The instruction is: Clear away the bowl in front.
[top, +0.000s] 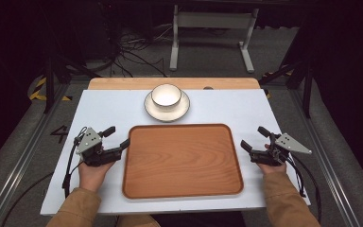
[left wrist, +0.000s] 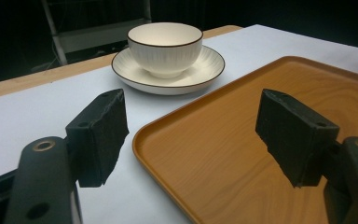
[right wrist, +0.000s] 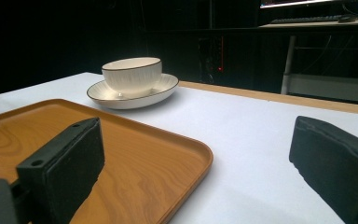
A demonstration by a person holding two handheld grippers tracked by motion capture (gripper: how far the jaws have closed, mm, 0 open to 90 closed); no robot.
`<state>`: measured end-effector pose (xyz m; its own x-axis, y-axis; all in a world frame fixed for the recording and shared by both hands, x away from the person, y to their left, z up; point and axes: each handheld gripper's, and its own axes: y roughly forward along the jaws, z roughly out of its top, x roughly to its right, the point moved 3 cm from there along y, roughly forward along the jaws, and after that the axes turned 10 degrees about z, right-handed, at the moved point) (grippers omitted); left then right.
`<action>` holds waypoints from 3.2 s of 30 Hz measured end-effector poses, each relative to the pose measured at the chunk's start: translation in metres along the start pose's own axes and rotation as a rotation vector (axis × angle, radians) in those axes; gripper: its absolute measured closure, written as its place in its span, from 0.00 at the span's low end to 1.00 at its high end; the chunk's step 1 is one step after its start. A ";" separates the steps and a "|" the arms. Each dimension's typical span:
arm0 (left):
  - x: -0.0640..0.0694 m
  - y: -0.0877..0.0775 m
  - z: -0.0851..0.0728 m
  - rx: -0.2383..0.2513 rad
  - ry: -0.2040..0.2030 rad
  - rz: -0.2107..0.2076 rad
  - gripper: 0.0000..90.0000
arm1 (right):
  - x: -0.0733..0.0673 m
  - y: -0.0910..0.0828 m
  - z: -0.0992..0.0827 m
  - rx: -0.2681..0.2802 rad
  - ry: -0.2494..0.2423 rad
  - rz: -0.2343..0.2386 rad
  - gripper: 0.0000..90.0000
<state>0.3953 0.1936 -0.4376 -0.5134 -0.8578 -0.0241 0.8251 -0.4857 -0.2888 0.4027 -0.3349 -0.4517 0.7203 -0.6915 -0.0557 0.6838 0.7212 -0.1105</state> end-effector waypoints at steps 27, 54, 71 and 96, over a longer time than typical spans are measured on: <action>0.007 -0.004 0.020 0.000 -0.006 0.086 0.34 | 0.001 0.000 0.000 0.006 0.014 0.003 0.04; -0.001 0.011 0.056 0.026 -0.032 0.087 0.31 | 0.001 0.000 0.000 0.003 0.014 0.003 0.04; -0.011 0.034 0.077 0.021 -0.048 0.113 0.31 | 0.001 0.000 0.000 0.003 0.017 0.004 0.04; -0.018 0.086 0.104 -0.004 -0.075 0.121 0.31 | 0.000 0.001 -0.001 -0.007 0.015 -0.001 0.04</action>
<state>0.4996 0.1499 -0.3627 -0.3915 -0.9201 0.0123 0.8787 -0.3778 -0.2918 0.4038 -0.3342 -0.4530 0.7180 -0.6925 -0.0701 0.6835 0.7205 -0.1173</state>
